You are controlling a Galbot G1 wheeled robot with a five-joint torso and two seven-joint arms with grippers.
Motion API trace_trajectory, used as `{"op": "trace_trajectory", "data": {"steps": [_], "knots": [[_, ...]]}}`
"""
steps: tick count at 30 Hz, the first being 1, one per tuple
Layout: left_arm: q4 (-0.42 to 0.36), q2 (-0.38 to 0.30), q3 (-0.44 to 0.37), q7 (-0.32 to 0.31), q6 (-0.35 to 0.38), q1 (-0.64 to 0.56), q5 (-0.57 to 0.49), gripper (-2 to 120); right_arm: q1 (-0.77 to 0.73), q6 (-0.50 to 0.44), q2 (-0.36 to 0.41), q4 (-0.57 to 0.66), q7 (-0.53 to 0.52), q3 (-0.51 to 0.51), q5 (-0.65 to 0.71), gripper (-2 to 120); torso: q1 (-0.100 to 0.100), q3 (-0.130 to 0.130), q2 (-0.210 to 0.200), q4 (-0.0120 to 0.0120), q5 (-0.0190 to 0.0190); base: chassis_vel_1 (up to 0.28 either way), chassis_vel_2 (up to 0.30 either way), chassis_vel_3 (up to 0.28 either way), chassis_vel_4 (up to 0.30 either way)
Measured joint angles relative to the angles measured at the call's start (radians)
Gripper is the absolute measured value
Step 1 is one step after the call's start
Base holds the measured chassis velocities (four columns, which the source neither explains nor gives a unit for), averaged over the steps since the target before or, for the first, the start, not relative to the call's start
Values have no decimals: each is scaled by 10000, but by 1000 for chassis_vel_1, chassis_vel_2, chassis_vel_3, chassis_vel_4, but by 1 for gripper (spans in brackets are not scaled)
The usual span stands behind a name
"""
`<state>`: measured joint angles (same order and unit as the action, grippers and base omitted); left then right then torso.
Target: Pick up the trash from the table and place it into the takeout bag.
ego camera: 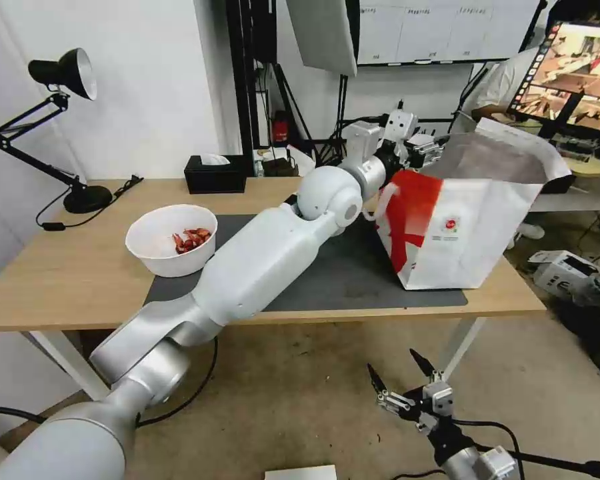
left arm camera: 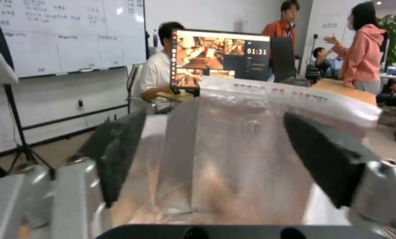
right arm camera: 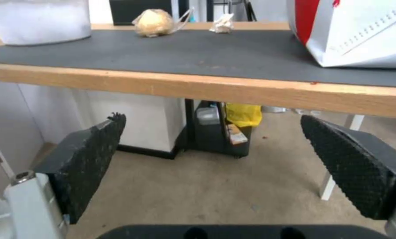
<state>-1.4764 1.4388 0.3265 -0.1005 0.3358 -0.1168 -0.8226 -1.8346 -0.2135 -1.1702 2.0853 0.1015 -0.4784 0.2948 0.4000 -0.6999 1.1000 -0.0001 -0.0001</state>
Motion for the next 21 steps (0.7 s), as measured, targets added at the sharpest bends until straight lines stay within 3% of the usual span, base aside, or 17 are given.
{"op": "trace_trajectory", "data": {"steps": [4, 7, 8, 11, 16, 21], "knots": [[-448, -351, -36, -35, -59, -384, 100, 95, -96, -15, -102, 89, -3, -85, -62, 100, -1, 0, 0, 1, -1, 0, 0, 0, 0], [-1421, -1111, -336, -25, -172, -1367, 438, 100, -145, -65, -276, 175, -20, -200, -161, 100, -1, 0, 0, -2, -2, 0, 0, 0, 0], [-1421, -1111, -336, -25, -172, -1367, 438, 100, -145, -65, -276, 175, -20, -200, -161, 100, -1, 0, 0, -2, -2, 0, 0, 0, 0], [-2314, -1866, -872, -11, -226, -2527, 707, 100, -88, -162, -273, 199, -38, -203, -158, 100, -1, -1, 0, 4, -3, 0, 0, 0, 0], [-3080, -2493, -1302, 0, -245, -3698, 888, 100, -61, -258, -257, 202, -43, -198, -158, 100, -1, -1, 1, 2, -3, 0, 0, 0, 0], [-4328, -3227, -2404, 124, -434, -6018, 1708, 100, 14, -379, -219, 269, -83, -200, -226, 100, -1, 0, 1, 0, -1, 0, 0, 0, 0]]}}
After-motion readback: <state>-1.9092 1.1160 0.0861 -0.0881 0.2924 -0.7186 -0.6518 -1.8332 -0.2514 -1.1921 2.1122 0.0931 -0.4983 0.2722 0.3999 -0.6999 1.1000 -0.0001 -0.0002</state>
